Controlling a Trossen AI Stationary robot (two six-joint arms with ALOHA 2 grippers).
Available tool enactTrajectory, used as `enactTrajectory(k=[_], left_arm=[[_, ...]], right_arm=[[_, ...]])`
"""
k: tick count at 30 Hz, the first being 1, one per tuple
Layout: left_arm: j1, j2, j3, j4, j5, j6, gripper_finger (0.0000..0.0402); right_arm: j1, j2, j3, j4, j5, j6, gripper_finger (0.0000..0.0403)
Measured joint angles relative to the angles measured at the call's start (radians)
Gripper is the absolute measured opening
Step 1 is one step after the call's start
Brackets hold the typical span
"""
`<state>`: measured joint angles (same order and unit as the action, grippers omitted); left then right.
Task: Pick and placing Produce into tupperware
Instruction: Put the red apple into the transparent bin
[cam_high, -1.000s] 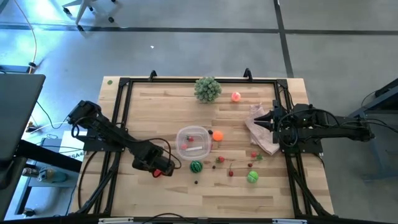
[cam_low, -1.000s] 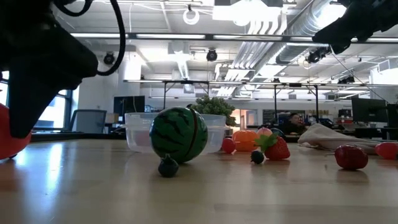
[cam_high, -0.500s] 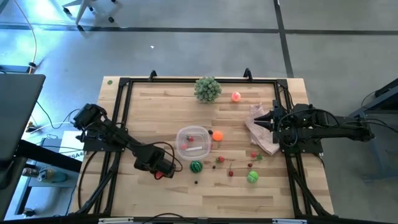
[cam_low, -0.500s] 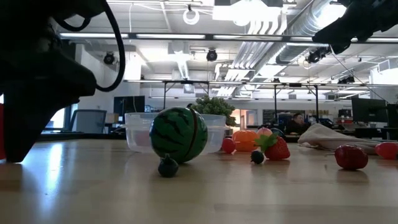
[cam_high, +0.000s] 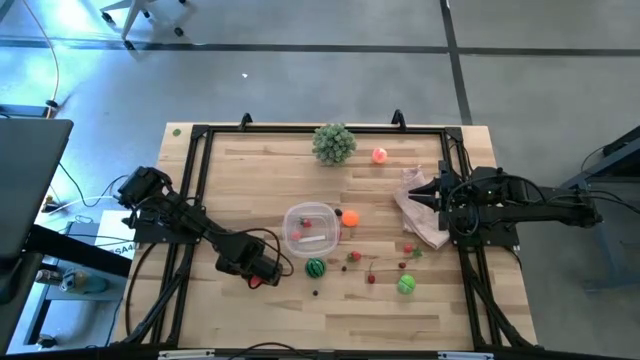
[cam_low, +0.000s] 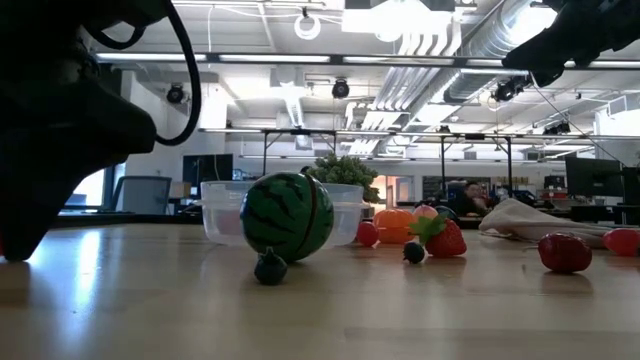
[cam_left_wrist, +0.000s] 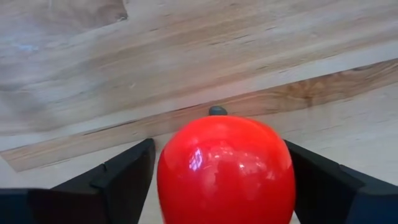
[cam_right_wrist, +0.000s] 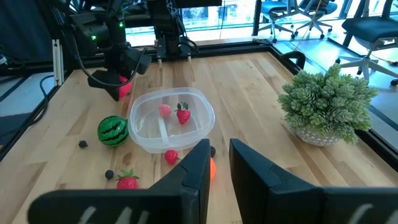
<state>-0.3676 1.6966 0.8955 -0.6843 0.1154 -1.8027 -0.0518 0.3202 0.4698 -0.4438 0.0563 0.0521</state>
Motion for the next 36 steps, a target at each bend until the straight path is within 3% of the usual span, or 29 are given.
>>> enactTrajectory(k=[12, 36], left_arm=[[0.0, 0.0, 0.0, 0.006, -0.004, -0.002, 0.0251], [0.0, 0.001, 0.002, 0.007, -0.011, -0.004, 0.0264]], right_arm=[[0.0, 0.0, 0.0, 0.0, 0.0, 0.0, 0.0052], [0.0, 0.0, 0.0, 0.0, 0.0, 0.0, 0.0052]])
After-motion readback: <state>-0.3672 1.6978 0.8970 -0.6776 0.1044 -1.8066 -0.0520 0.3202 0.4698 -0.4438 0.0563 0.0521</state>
